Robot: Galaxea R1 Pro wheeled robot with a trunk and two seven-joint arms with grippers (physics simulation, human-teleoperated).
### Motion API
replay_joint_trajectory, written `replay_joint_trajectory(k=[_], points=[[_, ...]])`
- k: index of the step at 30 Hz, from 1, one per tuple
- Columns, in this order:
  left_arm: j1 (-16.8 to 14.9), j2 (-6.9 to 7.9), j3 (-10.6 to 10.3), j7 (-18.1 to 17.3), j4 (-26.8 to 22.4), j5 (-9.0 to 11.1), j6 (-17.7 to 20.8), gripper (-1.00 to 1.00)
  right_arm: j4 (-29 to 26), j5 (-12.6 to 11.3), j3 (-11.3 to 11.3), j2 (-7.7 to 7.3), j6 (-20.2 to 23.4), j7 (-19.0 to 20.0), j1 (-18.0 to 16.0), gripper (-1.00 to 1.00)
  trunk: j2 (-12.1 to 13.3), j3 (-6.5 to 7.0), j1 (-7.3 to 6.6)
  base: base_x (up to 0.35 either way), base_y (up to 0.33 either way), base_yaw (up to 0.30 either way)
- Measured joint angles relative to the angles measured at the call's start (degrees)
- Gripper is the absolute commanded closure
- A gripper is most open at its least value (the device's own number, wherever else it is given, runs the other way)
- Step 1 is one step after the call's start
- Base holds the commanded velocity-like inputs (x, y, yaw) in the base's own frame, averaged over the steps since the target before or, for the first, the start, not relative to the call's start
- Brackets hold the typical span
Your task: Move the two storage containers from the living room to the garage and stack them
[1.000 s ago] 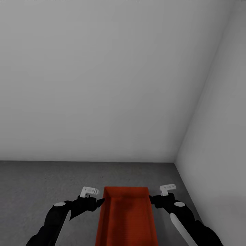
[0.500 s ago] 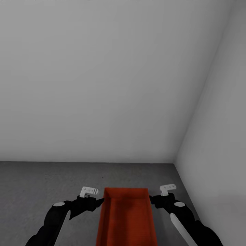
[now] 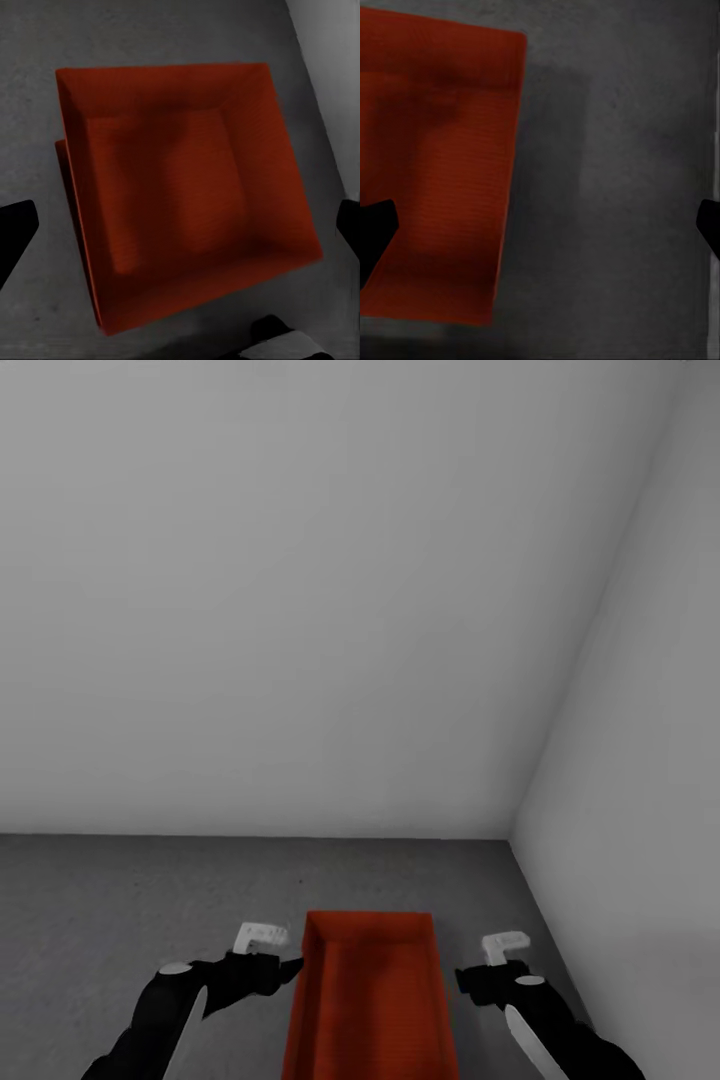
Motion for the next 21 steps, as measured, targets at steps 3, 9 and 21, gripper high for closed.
replay_joint_trajectory(k=[3, 9, 21], points=[[0.0, 0.31, 1.0, 0.4, 5.1, 0.0, -0.4, -1.00, 5.3, 0.0, 0.0, 0.18, -0.4, 0.0, 0.0, -1.00, 1.2, 0.54, -0.66, 0.000, 0.000, 0.000], [0.0, 0.72, 6.2, 0.6, 14.7, -0.2, -1.4, -1.00, 18.3, 0.0, 0.2, 0.92, -6.8, 0.0, 0.0, -1.00, 3.6, 1.62, -1.98, 0.000, 0.000, 0.000], [0.0, 2.24, 9.2, 3.4, 43.6, 0.0, -18.8, -1.00, 53.3, -0.1, 0.4, 7.96, -27.0, 0.4, 0.0, -1.00, 8.4, 3.78, -4.62, 0.000, 0.000, 0.000]])
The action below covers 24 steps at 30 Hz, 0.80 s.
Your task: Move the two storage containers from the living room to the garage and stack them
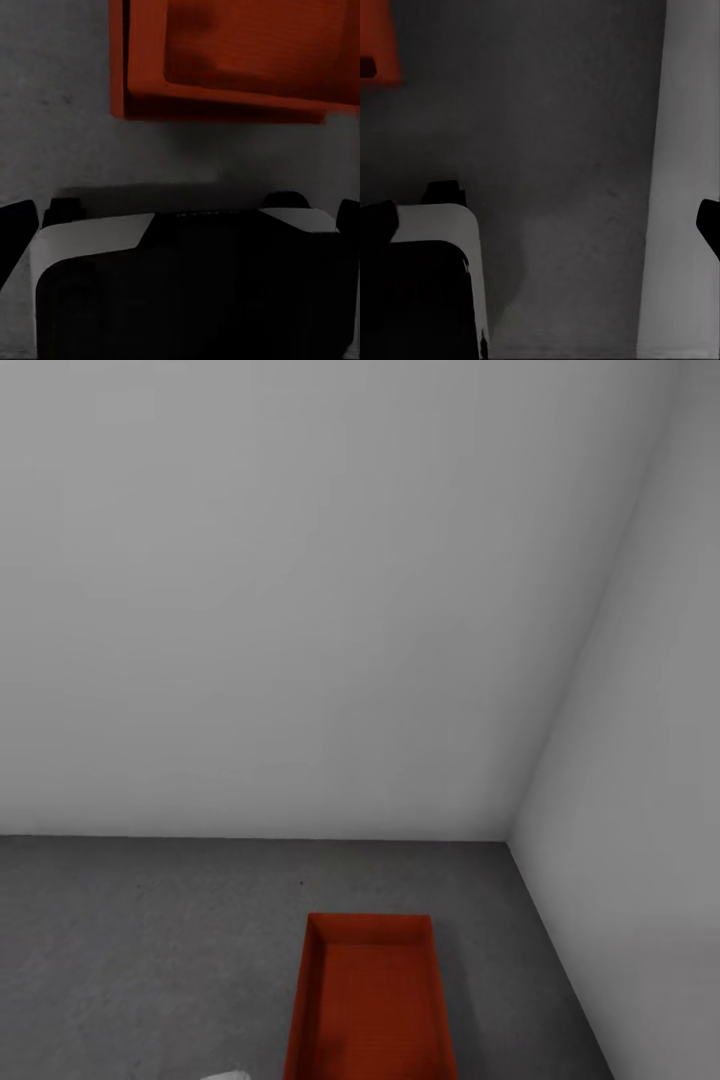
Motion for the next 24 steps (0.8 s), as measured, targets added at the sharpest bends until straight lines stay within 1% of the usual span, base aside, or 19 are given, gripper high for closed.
replay_joint_trajectory(k=[2, 5, 7, 8, 9, 10, 11, 14, 16, 20, 24], points=[[0.0, 0.16, 0.0, 0.1, 2.9, 0.1, -0.9, -1.00, 2.0, 0.0, -0.1, 0.96, -0.6, 0.0, 0.0, -1.00, 0.8, 0.36, -0.44, 0.000, 0.000, 0.000], [0.0, 0.28, 0.0, 0.5, 5.9, 0.1, -2.4, -1.00, 3.3, 0.0, -0.1, 1.41, -0.9, 0.0, 0.0, -1.00, 2.0, 0.90, -1.10, 0.000, 0.000, 0.000], [0.0, 0.35, 0.1, 2.2, 9.3, 0.1, -5.9, -1.00, 4.5, 0.0, -0.1, 1.59, -1.5, 0.0, 0.0, -1.00, 2.8, 1.26, -1.54, 0.000, 0.000, 0.000], [0.0, 0.37, 0.3, 2.9, 10.2, 0.1, -7.0, -1.00, 4.8, 0.0, -0.1, 1.62, -1.8, 0.0, 0.0, -1.00, 3.2, 1.44, -1.76, 0.000, 0.000, 0.000], [0.0, 0.40, 0.8, 4.3, 12.0, 0.2, -9.3, -1.00, 5.3, 0.0, -0.1, 1.76, -2.4, 0.0, 0.0, -1.00, 3.6, 1.62, -1.98, 0.000, 0.000, 0.000], [0.0, 0.40, 1.1, 4.9, 12.9, 0.2, -10.4, -1.00, 5.6, 0.0, -0.1, 1.89, -2.7, 0.0, 0.0, -1.00, 4.0, 1.80, -2.20, 0.000, 0.000, 0.000], [0.0, 0.42, 1.9, 5.9, 14.5, 0.3, -12.6, -1.00, 6.0, 0.0, -0.1, 2.22, -3.4, -0.1, 0.0, -1.00, 4.4, 1.98, -2.42, 0.000, 0.000, 0.000], [0.0, 0.43, 3.4, 7.1, 16.7, 0.4, -15.8, -1.00, 6.6, 0.0, -0.2, 2.86, -4.9, -0.1, 0.0, -1.00, 5.6, 2.52, -3.08, 0.000, 0.000, 0.000], [0.0, 0.43, 4.0, 7.5, 17.6, 0.5, -17.1, -1.00, 7.0, 0.1, -0.2, 3.34, -5.6, -0.1, 0.0, -1.00, 6.4, 2.88, -3.52, 0.000, 0.000, 0.000], [0.0, 0.53, 4.5, 7.8, 18.2, 0.5, -18.1, -1.00, 7.6, 0.1, -0.2, 3.83, -6.2, -0.1, 0.0, -1.00, 8.0, 3.60, -4.40, 0.000, 0.000, 0.000], [0.0, 1.18, 4.7, 8.0, 18.8, 0.5, -18.6, -1.00, 7.8, -0.3, -0.2, 4.05, -6.5, -0.2, 0.0, -1.00, 9.6, 4.32, -5.28, 0.000, 0.000, 0.000]])
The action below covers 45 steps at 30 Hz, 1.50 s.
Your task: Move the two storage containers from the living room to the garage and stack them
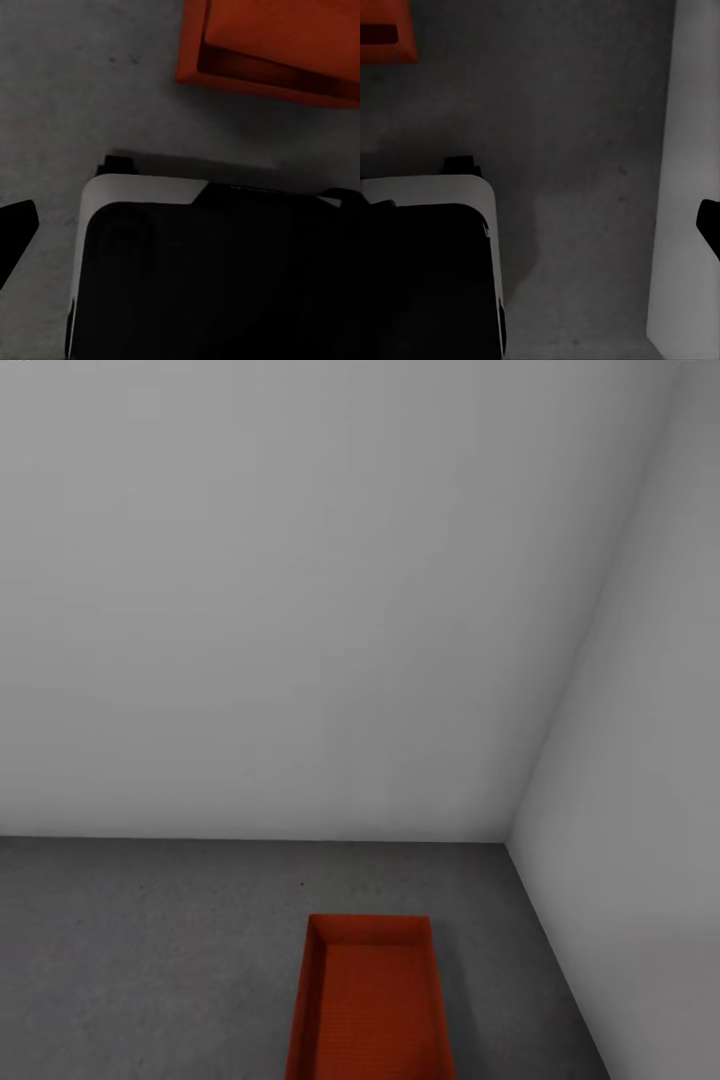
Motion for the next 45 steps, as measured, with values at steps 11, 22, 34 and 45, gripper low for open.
replay_joint_trajectory(k=[11, 22, 34, 45], points=[[0.0, 0.68, 0.1, 0.0, 2.7, 0.0, -4.5, -1.00, 0.1, 0.0, -0.1, 0.12, -0.2, 0.0, 0.0, -1.00, 1.2, 0.55, -0.67, 0.000, 0.000, 0.000], [0.0, 0.57, -0.4, 0.1, 2.9, -0.4, -5.1, -1.00, 0.1, 0.3, -0.1, 0.04, -0.3, 0.0, 0.0, -1.00, 1.2, 0.55, -0.67, 0.000, 0.000, 0.000], [0.0, 0.26, -0.3, 0.1, 3.0, -0.3, -5.1, -1.00, 0.1, 0.3, -0.2, -0.11, -0.3, 0.0, 0.0, -1.00, 1.2, 0.55, -0.67, 0.000, 0.000, 0.000], [0.0, 0.29, -0.4, 0.1, 3.0, -0.3, -5.1, -1.00, 0.1, 0.3, -0.2, 0.03, -0.3, 0.0, 0.0, -1.00, 1.2, 0.55, -0.67, 0.000, 0.000, 0.000]])
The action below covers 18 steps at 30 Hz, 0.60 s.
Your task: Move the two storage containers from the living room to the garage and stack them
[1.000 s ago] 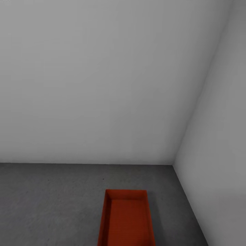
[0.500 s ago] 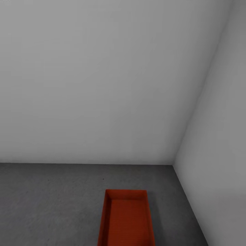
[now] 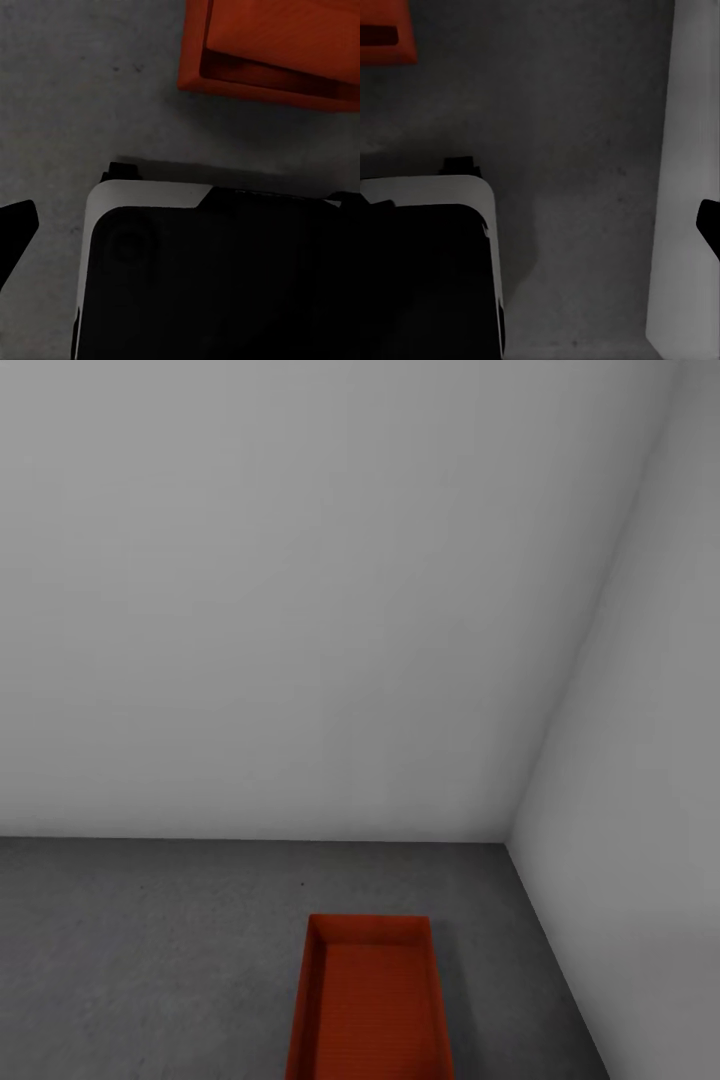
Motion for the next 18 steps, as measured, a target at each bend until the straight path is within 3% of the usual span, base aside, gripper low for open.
replay_joint_trajectory(k=[18], points=[[0.0, 0.00, 0.0, 0.0, 0.0, 0.0, 0.0, -1.00, 0.0, 0.0, 0.0, -0.08, 0.0, 0.0, 0.0, -1.00, 0.0, 0.00, 0.00, 0.000, 0.000, 0.000]])
